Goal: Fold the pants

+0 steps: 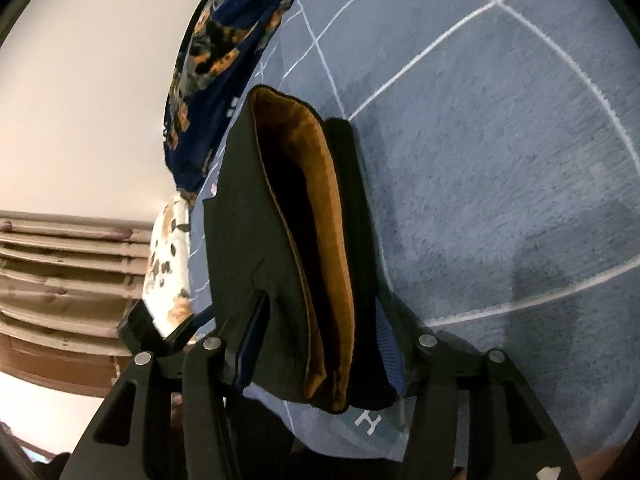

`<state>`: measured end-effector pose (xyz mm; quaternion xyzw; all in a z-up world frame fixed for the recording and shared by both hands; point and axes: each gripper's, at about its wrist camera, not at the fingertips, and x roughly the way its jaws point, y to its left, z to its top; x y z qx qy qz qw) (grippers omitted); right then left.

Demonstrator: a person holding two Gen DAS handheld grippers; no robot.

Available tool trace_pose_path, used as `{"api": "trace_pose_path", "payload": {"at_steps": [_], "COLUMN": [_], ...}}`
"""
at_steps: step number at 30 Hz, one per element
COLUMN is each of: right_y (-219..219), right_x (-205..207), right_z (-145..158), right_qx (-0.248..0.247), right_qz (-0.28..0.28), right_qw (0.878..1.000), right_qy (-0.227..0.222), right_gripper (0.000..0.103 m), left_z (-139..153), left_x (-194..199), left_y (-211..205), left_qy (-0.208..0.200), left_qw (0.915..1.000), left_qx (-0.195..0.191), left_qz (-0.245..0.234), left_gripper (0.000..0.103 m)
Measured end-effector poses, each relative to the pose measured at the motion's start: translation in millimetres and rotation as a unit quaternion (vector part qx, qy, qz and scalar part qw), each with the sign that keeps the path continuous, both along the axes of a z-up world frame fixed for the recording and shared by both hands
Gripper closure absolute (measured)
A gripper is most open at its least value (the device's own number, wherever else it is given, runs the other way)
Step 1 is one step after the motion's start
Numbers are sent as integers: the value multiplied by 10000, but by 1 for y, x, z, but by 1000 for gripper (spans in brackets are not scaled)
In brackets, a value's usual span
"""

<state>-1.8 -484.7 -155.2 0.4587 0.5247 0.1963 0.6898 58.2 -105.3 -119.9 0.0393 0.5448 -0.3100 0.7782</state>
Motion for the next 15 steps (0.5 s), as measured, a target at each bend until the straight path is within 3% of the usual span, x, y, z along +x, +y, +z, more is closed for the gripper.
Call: {"api": "trace_pose_path", "payload": {"at_steps": [7,15], "right_y": [1,6], "right_x": [9,19], "right_z": [-2,1], "right_qx": [300,264], "right_qz": [236,388], "right_qw": [9993,9987], "right_qy": [-6,-185], "right_gripper": [47,45], "left_z": [-5,-13], "left_x": [14,39], "left_y": [1,6], "left_qy": [704,1396], "left_qw": [9917,9706], "left_qx": [-1037,-1934], "left_qz": [-286,-316], "left_gripper": [19,19]}}
